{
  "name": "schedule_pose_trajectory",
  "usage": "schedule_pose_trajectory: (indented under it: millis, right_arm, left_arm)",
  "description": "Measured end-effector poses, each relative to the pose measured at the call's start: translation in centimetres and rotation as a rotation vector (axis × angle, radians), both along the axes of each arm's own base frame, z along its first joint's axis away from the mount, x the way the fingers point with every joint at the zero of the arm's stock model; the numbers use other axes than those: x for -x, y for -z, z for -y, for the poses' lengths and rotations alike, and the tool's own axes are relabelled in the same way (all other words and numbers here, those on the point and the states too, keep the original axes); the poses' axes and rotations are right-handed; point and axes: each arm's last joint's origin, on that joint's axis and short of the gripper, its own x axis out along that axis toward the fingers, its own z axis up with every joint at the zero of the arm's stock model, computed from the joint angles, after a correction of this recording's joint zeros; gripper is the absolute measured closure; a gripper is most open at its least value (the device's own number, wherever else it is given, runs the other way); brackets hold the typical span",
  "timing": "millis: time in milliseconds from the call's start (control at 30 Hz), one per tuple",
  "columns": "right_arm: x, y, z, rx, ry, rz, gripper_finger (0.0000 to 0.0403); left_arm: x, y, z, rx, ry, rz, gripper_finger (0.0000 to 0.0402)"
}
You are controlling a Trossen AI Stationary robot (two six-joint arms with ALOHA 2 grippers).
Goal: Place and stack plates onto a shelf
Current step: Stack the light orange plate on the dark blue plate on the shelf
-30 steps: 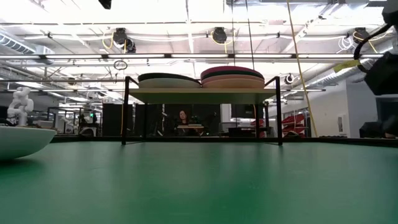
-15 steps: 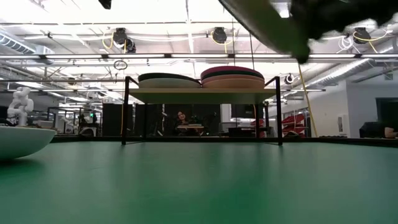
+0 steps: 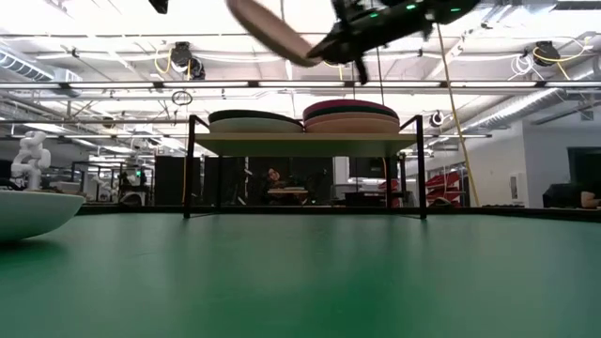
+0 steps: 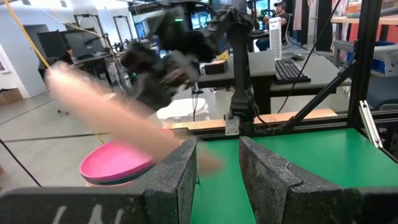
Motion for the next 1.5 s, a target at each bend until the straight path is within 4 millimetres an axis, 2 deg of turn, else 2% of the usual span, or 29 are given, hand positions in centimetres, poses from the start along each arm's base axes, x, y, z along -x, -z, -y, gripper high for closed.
schedule_pose_trajectory:
  millis: [133,233,400,700,867,1167,1500]
  right_arm:
    - [-2.8,-0.5,2.9,-0.009,0.019,-0.095,0.0402]
    - [-4.1,-0.7,4.9,-0.013,0.045,-0.133,0.0402]
    - [-4.3,-1.1,7.6,-0.030,0.063,-0.098,0.0403]
    - [-3.6,0.0,12.4,-0.159,-0.011,-0.079,0.0403]
    - [-3.6,0.5,13.0,-0.154,-0.043,-0.160,0.0403]
    - [-4.3,0.5,12.2,-0.007,-0.007,-0.237,0.0397]
    - [-4.7,0.7,12.0,0.040,0.024,-0.260,0.0393]
  left_arm:
    - [0.0,0.0,0.0,0.000,0.000,0.000,0.0275]
    - [0.0,0.0,0.0,0.000,0.000,0.000,0.0275]
    - [0.0,0.0,0.0,0.000,0.000,0.000,0.0275]
    - [0.0,0.0,0.0,0.000,0.000,0.000,0.0275]
    - [0.0,0.0,0.0,0.000,0.000,0.000,0.0275]
    - [0.0,0.0,0.0,0.000,0.000,0.000,0.0275]
    - [0.0,0.0,0.0,0.000,0.000,0.000,0.0275]
